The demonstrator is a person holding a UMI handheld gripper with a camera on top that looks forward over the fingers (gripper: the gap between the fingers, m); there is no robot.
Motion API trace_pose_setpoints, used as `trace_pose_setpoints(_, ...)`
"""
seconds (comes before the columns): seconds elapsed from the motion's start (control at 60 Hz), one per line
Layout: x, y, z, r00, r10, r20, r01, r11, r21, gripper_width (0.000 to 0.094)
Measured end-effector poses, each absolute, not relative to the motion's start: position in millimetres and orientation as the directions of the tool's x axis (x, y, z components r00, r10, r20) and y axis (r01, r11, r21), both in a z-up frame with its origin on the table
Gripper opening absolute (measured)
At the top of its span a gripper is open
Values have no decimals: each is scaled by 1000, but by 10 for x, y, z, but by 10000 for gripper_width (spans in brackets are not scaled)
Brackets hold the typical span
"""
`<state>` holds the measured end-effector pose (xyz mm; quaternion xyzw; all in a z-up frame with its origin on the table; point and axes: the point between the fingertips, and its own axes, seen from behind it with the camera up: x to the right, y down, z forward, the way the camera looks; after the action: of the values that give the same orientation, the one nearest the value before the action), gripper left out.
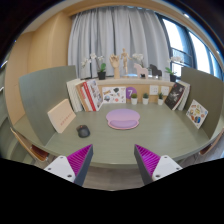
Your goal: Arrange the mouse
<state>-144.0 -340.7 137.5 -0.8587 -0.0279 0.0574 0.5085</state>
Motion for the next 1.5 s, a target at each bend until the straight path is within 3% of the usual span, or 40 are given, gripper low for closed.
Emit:
trace_pose_setpoints(0.2, -2335, -3379, 646, 990, 123, -72, 14, -589, -808, 829)
trace_pose_setpoints(0.433, -3144, -2818, 184, 990, 126, -59, 38, -657, -753, 838)
trace_pose_setpoints(0.8, -3394, -1624, -159, 999, 50, 0, 34, -697, -716, 837)
trace_pose_setpoints(1.083, -3273, -1123, -167, 1000, 8, 29, 25, -714, -700, 809)
trace_pose_setpoints(1.283, -3206, -837, -173, 999, -22, 27, 3, -720, -694, 720)
trace_pose_setpoints(1.417, -3263, -772, -185, 999, -34, -3, -27, -723, -691, 540)
trace_pose_setpoints(1.5, -3253, -768, -186, 998, -60, 2, -42, -717, -696, 516)
